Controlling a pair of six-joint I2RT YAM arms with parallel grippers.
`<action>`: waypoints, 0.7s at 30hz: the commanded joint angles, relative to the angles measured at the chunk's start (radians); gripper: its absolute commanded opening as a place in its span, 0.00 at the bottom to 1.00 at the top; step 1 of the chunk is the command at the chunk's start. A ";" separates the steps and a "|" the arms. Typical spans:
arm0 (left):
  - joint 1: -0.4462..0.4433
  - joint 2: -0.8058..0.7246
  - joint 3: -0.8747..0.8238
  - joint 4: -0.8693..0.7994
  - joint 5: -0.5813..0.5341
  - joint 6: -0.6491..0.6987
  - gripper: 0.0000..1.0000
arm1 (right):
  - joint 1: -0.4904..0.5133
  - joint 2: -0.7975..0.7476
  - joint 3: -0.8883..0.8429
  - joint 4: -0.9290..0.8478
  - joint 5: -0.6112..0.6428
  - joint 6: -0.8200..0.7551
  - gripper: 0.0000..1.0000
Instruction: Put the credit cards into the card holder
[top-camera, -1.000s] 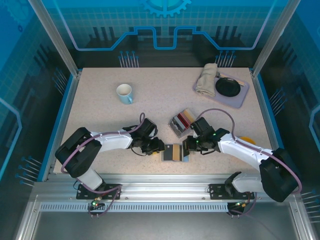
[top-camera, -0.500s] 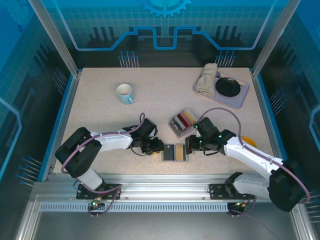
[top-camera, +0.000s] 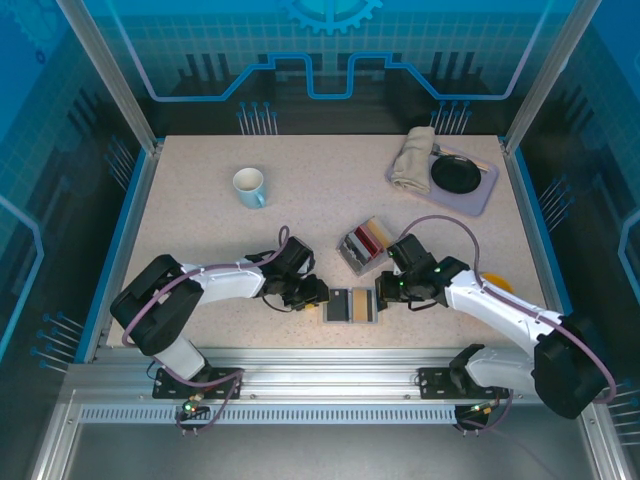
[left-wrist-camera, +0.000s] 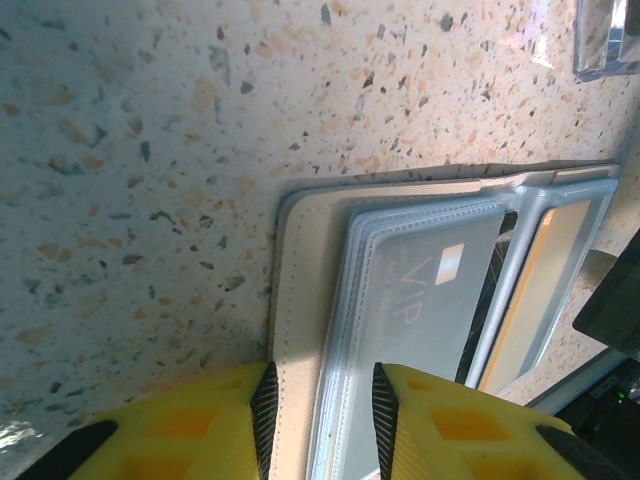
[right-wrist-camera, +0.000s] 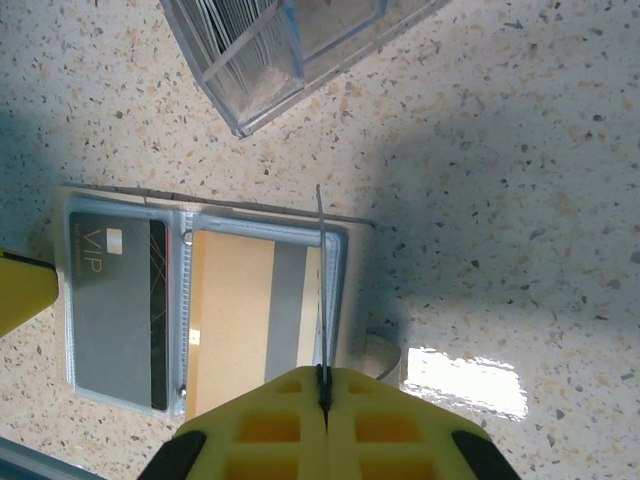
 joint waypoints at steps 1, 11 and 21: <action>-0.007 -0.013 -0.014 -0.003 -0.008 -0.003 0.34 | -0.008 0.017 -0.024 0.029 -0.021 0.020 0.05; -0.007 -0.017 -0.018 0.001 -0.011 -0.004 0.34 | -0.003 0.066 -0.034 0.037 -0.015 0.027 0.05; -0.007 -0.015 -0.018 0.006 -0.010 -0.007 0.34 | -0.032 0.031 -0.110 0.200 -0.141 0.123 0.05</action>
